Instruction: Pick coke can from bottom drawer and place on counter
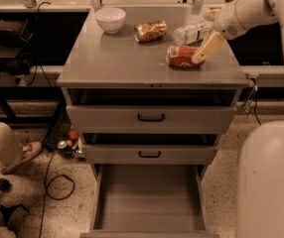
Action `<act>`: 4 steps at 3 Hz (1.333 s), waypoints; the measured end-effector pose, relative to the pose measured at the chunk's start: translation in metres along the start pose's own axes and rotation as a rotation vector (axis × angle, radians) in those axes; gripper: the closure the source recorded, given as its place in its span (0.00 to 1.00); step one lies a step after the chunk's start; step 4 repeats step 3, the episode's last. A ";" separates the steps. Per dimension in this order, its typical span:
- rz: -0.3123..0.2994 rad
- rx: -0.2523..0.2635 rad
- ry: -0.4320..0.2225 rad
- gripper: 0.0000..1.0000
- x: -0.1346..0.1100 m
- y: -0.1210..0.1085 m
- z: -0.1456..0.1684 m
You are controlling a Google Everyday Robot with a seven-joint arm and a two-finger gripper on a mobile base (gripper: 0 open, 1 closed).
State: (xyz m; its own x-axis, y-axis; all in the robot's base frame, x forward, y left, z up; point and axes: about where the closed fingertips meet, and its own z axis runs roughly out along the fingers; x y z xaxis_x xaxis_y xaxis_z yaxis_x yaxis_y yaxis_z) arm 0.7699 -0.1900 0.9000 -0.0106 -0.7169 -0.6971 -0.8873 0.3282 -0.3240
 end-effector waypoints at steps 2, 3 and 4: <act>0.077 0.223 -0.046 0.00 0.029 -0.030 -0.070; 0.129 0.300 -0.075 0.00 0.053 -0.035 -0.092; 0.129 0.300 -0.075 0.00 0.053 -0.035 -0.092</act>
Offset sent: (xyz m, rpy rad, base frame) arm -0.0337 -0.1167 0.0421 0.1185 -0.1970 -0.3163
